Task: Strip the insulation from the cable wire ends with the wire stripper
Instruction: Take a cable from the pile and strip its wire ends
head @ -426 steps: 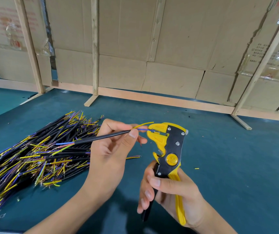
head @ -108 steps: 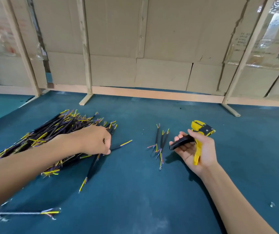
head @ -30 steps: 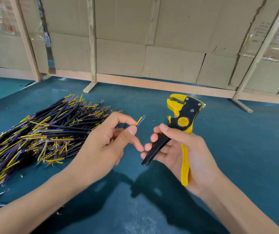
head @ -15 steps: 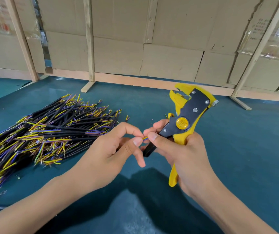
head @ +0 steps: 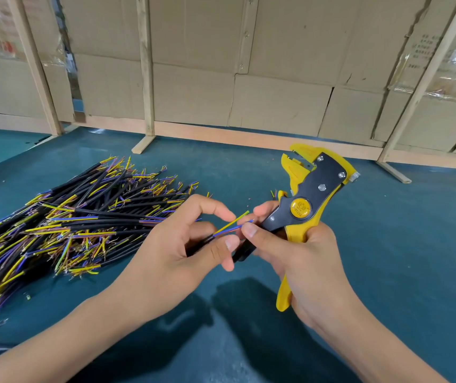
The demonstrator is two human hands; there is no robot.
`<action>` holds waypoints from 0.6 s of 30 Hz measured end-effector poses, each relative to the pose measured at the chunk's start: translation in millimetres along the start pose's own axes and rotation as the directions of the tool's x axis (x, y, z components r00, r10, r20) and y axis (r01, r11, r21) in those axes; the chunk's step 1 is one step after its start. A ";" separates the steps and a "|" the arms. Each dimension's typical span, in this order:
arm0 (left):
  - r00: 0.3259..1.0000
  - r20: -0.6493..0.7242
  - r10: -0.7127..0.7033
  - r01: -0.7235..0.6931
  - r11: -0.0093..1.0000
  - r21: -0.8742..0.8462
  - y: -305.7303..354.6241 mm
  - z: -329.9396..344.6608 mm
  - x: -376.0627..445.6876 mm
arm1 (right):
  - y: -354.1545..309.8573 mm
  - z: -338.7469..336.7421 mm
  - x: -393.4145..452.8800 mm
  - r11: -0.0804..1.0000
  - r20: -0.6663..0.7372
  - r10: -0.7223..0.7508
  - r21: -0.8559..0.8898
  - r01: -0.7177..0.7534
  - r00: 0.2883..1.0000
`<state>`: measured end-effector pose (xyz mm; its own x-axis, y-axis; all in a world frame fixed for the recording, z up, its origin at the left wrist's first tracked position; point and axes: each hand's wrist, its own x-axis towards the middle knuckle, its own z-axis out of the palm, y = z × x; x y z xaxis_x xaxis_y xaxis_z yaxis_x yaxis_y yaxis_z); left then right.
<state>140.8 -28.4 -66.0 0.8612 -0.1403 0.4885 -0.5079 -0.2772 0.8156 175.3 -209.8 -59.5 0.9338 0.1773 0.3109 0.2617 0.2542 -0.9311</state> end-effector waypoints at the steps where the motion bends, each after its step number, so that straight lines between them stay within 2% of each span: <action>1: 0.999 -0.018 0.030 -0.029 0.999 0.045 -2.3 -0.3 -0.2 | 0.1 0.2 0.2 1.000 -0.005 0.003 0.004 -0.003 1.000; 6: 0.975 -0.018 0.223 -0.203 0.914 0.352 -4.2 -3.5 0.0 | 0.1 1.5 -0.4 1.000 -0.010 0.003 0.007 -0.003 1.000; 10: 0.975 -0.086 0.205 -0.148 0.888 0.436 -4.0 -7.9 2.9 | 0.0 2.4 -2.3 1.000 -0.011 -0.007 -0.024 0.006 1.000; 12: 0.978 -0.069 0.196 -0.141 0.870 0.472 -3.4 -9.9 4.6 | 0.0 2.7 -3.4 0.997 -0.018 -0.021 -0.073 0.019 1.000; 14: 0.983 -0.069 0.168 -0.119 0.884 0.452 -2.6 -10.2 5.5 | 0.6 3.4 -4.2 0.993 -0.043 -0.033 -0.114 0.027 0.999; 18: 0.984 -0.163 0.070 -0.026 0.965 0.261 -0.5 -5.2 4.4 | 1.1 5.9 -6.5 0.991 -0.084 -0.041 -0.133 0.030 0.996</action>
<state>144.8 -24.0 -62.7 0.8085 -0.0028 0.5885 -0.5067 -0.5119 0.6937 168.1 -205.1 -61.5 0.9394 0.0860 0.3319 0.3196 0.1309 -0.9385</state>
